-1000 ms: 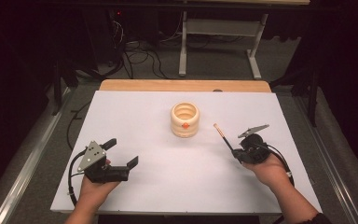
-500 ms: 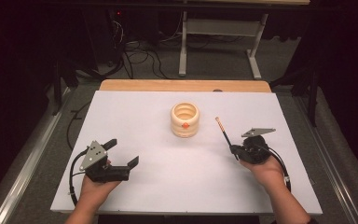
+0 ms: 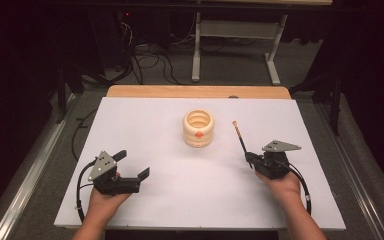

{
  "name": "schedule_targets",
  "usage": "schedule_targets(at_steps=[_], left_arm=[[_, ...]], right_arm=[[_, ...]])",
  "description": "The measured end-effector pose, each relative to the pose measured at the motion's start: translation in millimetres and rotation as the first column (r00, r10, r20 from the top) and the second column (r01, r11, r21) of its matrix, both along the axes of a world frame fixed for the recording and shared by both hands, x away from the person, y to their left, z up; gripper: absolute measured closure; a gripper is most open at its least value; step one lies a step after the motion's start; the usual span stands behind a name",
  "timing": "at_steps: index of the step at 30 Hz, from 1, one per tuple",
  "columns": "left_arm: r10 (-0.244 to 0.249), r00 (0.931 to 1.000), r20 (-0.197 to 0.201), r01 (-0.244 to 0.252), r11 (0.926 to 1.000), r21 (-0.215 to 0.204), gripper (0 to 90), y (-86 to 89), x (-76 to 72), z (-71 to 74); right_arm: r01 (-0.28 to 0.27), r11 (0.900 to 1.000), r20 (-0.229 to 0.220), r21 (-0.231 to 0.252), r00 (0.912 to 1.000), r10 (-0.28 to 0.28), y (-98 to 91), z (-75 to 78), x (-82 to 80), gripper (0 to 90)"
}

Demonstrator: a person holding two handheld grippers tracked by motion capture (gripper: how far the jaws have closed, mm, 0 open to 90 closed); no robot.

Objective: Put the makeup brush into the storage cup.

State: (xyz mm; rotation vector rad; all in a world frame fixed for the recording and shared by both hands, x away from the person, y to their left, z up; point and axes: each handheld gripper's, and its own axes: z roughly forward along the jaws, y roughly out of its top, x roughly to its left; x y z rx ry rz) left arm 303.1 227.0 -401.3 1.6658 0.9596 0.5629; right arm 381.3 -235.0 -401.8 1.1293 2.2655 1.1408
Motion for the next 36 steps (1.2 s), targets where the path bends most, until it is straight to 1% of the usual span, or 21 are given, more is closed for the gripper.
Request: schedule_targets(at_steps=[1, 2, 3, 5, 6, 7, 8, 10, 12, 17, 19, 22, 25, 27, 33, 36], left_arm=[[0.003, 1.0, -0.006, -0.003, 1.0, -0.008, 0.0, -0.7, 0.7, -1.1], [0.004, 1.0, -0.008, -0.004, 1.0, -0.007, 0.0, -0.8, 0.9, -1.5], [0.004, 0.9999, -0.01, -0.004, 1.0, -0.006, 0.0, -1.0, 1.1, -1.9], [0.005, 0.9999, -0.011, -0.005, 1.0, -0.006, 0.0, -1.0, 1.1, -2.0], [0.009, 0.9999, -0.011, -0.009, 0.9999, -0.006, 0.0, -0.7, 0.9, -2.1], [0.01, 0.9999, -0.012, -0.01, 0.9999, -0.007, 0.0, -0.6, 0.7, -2.3], [0.011, 0.9998, -0.013, -0.011, 0.9999, -0.007, 0.0, -0.6, 0.6, -2.5], [0.012, 0.9998, -0.015, -0.012, 0.9999, -0.005, 0.0, -0.8, 0.4, -2.7], [0.011, 0.9998, -0.015, -0.011, 0.9999, -0.005, 0.0, -2.1, 0.1, -3.2], [0.004, 0.9999, -0.015, -0.004, 1.0, 0.002, 0.0, -4.0, -0.3, -3.5], [0.003, 0.9999, -0.014, -0.003, 1.0, 0.001, 0.0, -3.5, -0.4, -3.4], [0.007, 0.9999, -0.013, -0.007, 1.0, -0.003, 0.0, -2.4, -0.5, -3.0], [0.007, 0.9999, -0.011, -0.007, 1.0, -0.005, 0.0, -1.7, -0.5, -2.7], [0.006, 0.9999, -0.011, -0.006, 0.9999, -0.008, 0.0, -1.7, -0.6, -2.6], [0.005, 0.9999, -0.009, -0.005, 0.9999, -0.011, 0.0, -1.2, -0.8, -2.2], [0.004, 0.9999, -0.01, -0.004, 0.9999, -0.015, 0.0, -1.2, -0.7, -2.3]], right_arm=[[0.0, 0.9997, 0.003, 0.024, 1.0, 0.0, -0.6, -0.1, -1.8, 86.8], [-0.001, 0.9993, 0.013, 0.037, 0.9999, 0.0, -1.3, -0.6, -2.3, 86.8], [0.0, 0.9986, 0.012, 0.052, 0.9999, -0.001, -2.1, -1.3, -2.8, 86.8], [0.003, 0.9985, 0.01, 0.055, 0.9999, -0.004, -2.9, -1.8, -2.9, 86.8], [0.005, 0.998, 0.02, 0.063, 0.9998, -0.007, -5.0, -2.8, -2.8, 86.8], [0.013, 0.9975, 0.015, 0.07, 0.9998, -0.014, -5.8, -3.3, -3.1, 86.8], [0.011, 0.9971, 0.021, 0.075, 0.9997, -0.013, -6.6, -4.1, -3.0, 86.8], [0.015, 0.9971, 0.023, 0.075, 0.9996, -0.017, -7.1, -4.4, -3.4, 86.8], [0.019, 0.9956, 0.036, 0.091, 0.9991, -0.022, -8.0, -3.8, -4.7, 86.8], [0.023, 0.9938, 0.062, 0.108, 0.9976, -0.03, -10.3, -3.3, -7.0, 86.8], [0.025, 0.9918, 0.07, 0.126, 0.997, -0.034, -10.9, -3.4, -8.3, 86.8], [0.021, 0.9905, 0.099, 0.136, 0.9944, -0.035, -11.3, -3.4, -9.6, 86.8], [0.025, 0.9893, 0.107, 0.144, 0.9935, -0.04, -11.6, -3.4, -10.9, 86.8], [0.027, 0.9889, 0.12, 0.147, 0.9918, -0.044, -11.7, -3.5, -11.4, 86.8], [0.016, 0.9883, 0.141, 0.152, 0.9894, -0.037, -10.8, -2.6, -14.0, 86.8], [0.006, 0.988, 0.165, 0.155, 0.9858, -0.032, -9.9, -1.7, -15.4, 86.8]])
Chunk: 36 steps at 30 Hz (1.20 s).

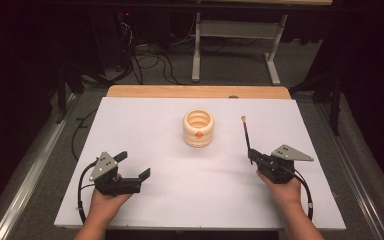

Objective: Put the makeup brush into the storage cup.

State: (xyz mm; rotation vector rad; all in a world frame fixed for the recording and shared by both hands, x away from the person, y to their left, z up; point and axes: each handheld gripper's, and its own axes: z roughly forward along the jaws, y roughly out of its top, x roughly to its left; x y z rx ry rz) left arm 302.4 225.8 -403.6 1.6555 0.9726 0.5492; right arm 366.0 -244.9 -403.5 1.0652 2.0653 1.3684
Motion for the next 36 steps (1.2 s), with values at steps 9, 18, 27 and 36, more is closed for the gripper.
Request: schedule_targets(at_steps=[9, 18, 27, 36], left_arm=[[-0.01, 0.9999, 0.0, 0.01, 0.9999, 0.0, 0.0, -0.4, 0.0, 0.2], [0.002, 0.9995, -0.032, -0.002, 1.0, -0.003, 0.0, -2.5, 2.1, 0.6], [0.013, 0.9998, -0.013, -0.012, 0.9998, 0.016, 0.0, -9.7, 3.8, 15.8], [0.004, 1.0, -0.009, -0.004, 1.0, 0.008, 0.0, -16.8, 14.9, 29.2]], right_arm=[[0.001, 0.9994, 0.043, 0.033, 0.9991, -0.002, 3.1, 2.2, -5.2, 86.8], [-0.002, 0.9995, 0.061, 0.033, 0.9981, 0.0, 4.7, 3.6, -7.2, 86.8], [0.013, 0.9992, 0.074, 0.038, 0.9972, -0.016, 1.9, 6.2, -9.7, 86.8], [0.016, 0.9992, 0.08, 0.035, 0.9966, -0.019, 2.9, 6.5, -10.4, 86.8]])
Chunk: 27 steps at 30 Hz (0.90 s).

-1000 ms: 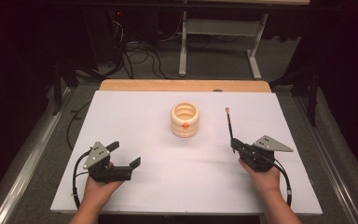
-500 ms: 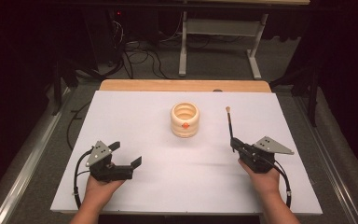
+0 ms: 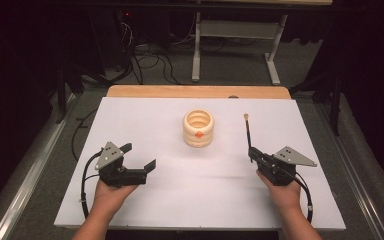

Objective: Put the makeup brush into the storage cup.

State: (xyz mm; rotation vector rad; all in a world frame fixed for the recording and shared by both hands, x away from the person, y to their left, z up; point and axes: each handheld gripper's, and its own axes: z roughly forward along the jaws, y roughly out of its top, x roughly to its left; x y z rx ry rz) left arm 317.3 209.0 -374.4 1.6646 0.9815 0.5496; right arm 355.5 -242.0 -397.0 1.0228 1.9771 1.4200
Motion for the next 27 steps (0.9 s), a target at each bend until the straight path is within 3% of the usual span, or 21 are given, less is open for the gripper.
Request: schedule_targets(at_steps=[5, 14, 23, 27], left_arm=[[-0.005, 0.9999, 0.017, 0.005, 0.9997, 0.025, 0.0, -6.9, 9.6, 9.1], [-0.018, 0.9993, 0.033, 0.017, 0.9997, 0.017, 0.0, -20.6, 22.6, 13.7], [-0.044, 0.9988, 0.023, 0.044, 0.999, -0.002, 0.0, -41.7, 29.5, -0.3], [-0.066, 0.9977, 0.012, 0.066, 0.9978, 0.009, 0.0, -50.4, 30.2, -9.5]], right_arm=[[0.003, 1.0, 0.004, -0.001, 1.0, -0.003, -0.9, 0.4, -0.2, 86.8], [0.003, 1.0, 0.007, 0.0, 1.0, -0.003, -1.1, 0.9, -1.0, 86.8], [0.008, 1.0, 0.008, -0.002, 0.9999, -0.008, -1.0, 0.9, -1.1, 86.8], [-0.003, 1.0, 0.011, -0.009, 0.9999, 0.003, -0.2, 0.0, -0.6, 86.8]])
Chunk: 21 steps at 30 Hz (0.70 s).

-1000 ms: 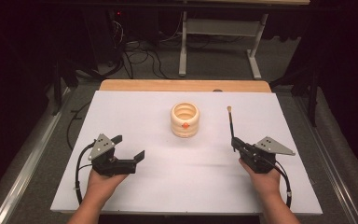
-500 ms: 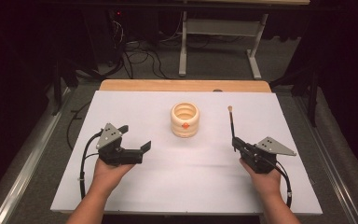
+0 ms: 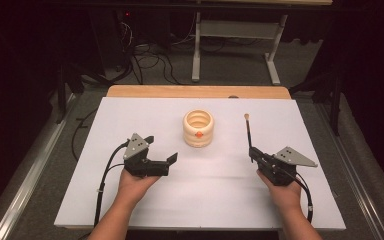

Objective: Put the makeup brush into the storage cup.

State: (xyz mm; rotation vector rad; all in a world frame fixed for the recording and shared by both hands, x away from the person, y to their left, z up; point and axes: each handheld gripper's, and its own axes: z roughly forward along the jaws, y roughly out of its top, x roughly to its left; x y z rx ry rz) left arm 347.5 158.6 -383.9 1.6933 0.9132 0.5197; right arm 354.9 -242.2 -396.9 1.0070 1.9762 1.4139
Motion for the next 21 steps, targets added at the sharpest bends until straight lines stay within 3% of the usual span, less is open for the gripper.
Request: schedule_targets(at_steps=[6, 13, 21], left_arm=[[-0.032, 0.9995, -0.007, 0.032, 0.9995, 0.006, 0.0, -6.6, -2.4, -5.9], [-0.042, 0.9991, 0.0, 0.042, 0.999, -0.019, 0.0, -4.4, -6.9, -3.2], [-0.047, 0.9989, 0.008, 0.047, 0.9982, -0.036, 0.0, -3.3, -9.3, -0.5]], right_arm=[[-0.017, 0.9999, 0.01, -0.004, 0.9998, 0.017, 4.9, 0.7, -1.8, 86.8], [-0.04, 0.9992, 0.022, 0.0, 0.999, 0.039, 11.3, 5.1, -3.5, 86.8], [-0.106, 0.9944, 0.042, -0.005, 0.9935, 0.106, 38.4, 15.8, -4.4, 86.8]])
